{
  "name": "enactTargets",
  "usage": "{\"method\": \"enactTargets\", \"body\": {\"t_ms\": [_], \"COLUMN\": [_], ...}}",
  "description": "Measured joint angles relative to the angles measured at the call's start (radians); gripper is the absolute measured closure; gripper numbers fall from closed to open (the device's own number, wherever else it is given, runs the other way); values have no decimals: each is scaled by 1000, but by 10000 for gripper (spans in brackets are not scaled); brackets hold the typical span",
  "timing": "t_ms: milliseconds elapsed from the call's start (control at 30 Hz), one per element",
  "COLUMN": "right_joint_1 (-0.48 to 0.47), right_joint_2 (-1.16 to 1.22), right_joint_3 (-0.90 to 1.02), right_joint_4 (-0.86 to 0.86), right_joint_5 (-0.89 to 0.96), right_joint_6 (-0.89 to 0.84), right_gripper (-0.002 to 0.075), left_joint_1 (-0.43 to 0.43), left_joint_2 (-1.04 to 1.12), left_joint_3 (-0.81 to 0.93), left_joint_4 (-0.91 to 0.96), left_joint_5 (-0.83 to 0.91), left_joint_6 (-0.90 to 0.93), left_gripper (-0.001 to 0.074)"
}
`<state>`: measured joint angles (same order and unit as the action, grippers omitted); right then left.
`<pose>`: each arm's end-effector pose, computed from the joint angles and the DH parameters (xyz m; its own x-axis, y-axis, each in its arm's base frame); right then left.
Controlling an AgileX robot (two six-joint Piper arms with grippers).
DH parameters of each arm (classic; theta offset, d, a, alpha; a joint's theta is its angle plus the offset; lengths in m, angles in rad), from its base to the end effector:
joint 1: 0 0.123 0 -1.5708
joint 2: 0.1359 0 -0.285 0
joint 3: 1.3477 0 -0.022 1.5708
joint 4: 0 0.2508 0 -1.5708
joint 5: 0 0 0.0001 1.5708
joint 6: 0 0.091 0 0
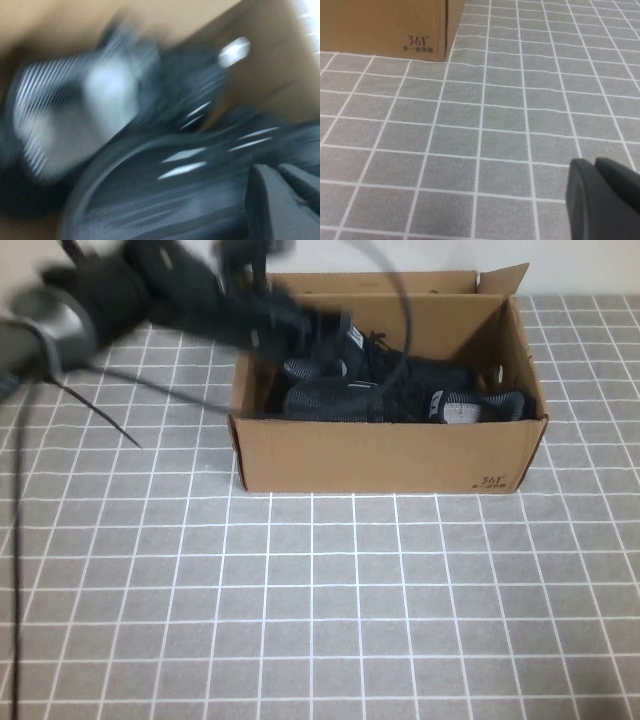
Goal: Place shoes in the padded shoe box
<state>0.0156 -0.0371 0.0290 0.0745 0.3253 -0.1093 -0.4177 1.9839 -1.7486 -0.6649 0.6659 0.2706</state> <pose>0.0525 0.0030 0.1761 -0.2255 -0.0422 -0.9733 -0.0475 0.9983 -0.0323 0.4102 -0.2201 0.2965 -0.7451 0.0494 -0.6651 0.4516 0.7711 -0.4488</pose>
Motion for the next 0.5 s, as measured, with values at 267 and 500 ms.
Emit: {"method": "enactTargets", "body": {"t_ms": [267, 500], "right_joint_1": [0, 0], "right_joint_2": [0, 0], "right_joint_3": [0, 0], "right_joint_4": [0, 0], "right_joint_5": [0, 0], "right_joint_6": [0, 0], "right_gripper": [732, 733], "left_joint_1": [0, 0], "left_joint_2": [-244, -486], "left_joint_3": [-98, -85], "left_joint_4": [5, 59], "left_joint_5": [224, 390], "left_joint_6": [117, 110], "left_gripper": [737, 737]}}
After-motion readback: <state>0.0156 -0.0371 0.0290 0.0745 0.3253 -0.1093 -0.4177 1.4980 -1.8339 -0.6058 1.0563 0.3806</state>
